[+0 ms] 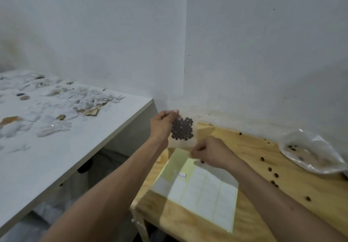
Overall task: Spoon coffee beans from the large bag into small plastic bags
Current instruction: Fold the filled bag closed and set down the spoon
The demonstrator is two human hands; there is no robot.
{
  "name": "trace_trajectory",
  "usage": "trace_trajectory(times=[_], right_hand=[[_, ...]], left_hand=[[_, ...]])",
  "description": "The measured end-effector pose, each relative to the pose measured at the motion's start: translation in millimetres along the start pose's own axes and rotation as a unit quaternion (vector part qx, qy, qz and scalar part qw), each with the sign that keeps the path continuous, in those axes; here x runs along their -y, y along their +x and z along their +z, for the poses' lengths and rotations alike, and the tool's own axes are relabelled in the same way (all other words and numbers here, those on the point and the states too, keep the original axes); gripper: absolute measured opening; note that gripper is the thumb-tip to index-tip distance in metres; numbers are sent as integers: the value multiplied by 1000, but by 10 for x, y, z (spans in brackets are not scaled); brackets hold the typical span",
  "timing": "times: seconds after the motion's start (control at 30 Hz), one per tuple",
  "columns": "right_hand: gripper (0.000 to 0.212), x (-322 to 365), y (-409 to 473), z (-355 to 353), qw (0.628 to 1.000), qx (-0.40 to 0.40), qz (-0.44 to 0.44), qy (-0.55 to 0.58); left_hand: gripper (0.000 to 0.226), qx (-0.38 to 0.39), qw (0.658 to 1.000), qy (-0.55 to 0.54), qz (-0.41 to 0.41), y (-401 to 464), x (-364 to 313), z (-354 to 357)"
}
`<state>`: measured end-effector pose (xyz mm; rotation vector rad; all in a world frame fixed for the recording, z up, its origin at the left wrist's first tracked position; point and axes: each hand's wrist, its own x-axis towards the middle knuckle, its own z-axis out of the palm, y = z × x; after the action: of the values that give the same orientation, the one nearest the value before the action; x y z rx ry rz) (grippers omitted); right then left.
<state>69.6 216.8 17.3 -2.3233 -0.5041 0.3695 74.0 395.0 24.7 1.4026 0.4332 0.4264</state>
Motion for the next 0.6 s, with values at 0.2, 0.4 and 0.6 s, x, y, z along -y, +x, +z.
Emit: trace_trajectory(times=[0.2,0.4,0.6], right_hand=[[29,155,-128,277,989,65,58,-122],[30,242,-258,308,992,59,64,-93],[18,217,-373,-105,988,-72,-12,134]], left_hand=[[22,-6,1000,4,-2,-239,-30,-61],[20,3,1000,6,18,-330,-47,-136],[24,39,999,15,25,-325,-121,-101]])
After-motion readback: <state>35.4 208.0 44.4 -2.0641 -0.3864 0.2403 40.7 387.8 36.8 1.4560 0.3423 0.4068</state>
